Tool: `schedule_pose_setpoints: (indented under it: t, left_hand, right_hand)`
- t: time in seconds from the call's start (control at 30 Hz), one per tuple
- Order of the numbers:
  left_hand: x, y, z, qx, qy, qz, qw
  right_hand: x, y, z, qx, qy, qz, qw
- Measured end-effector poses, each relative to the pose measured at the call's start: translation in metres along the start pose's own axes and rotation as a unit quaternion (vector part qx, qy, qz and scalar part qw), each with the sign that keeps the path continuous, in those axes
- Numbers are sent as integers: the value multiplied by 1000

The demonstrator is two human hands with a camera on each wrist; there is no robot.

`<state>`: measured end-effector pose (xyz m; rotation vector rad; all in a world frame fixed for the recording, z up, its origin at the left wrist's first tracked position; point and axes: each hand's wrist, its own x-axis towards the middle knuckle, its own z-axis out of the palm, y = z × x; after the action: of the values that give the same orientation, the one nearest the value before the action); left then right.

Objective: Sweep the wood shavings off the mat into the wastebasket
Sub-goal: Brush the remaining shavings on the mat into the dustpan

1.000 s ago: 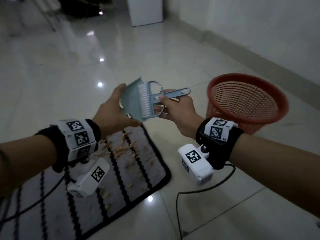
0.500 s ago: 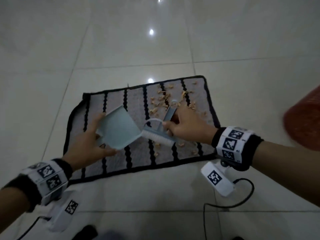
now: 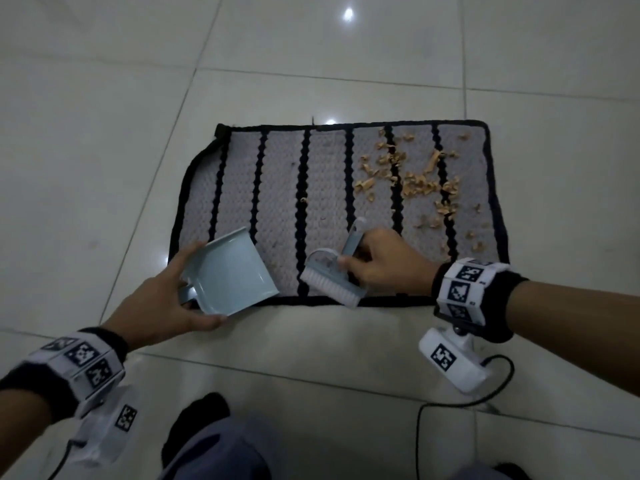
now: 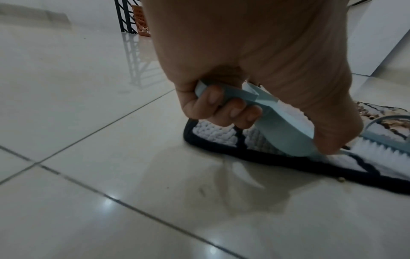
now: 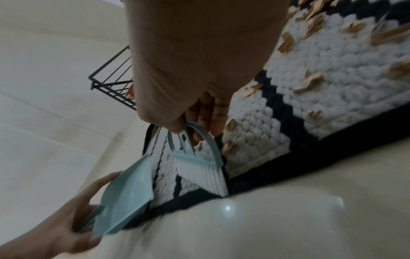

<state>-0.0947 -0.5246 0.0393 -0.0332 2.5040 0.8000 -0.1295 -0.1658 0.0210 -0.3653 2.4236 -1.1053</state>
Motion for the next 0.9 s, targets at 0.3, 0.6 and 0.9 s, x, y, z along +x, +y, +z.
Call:
schedule_pose_setpoints:
  t: [0.3, 0.6, 0.9]
  left_hand:
    - [-12, -36, 3, -10, -20, -24, 999]
    - [-8, -44, 6, 15, -26, -15, 999]
    - [-7, -39, 8, 9, -17, 5, 1000]
  right_hand:
    - [18, -32, 8, 61, 152, -18, 986]
    - [49, -62, 75, 97, 142, -29, 985]
    - [10, -28, 35, 32, 269, -26, 962]
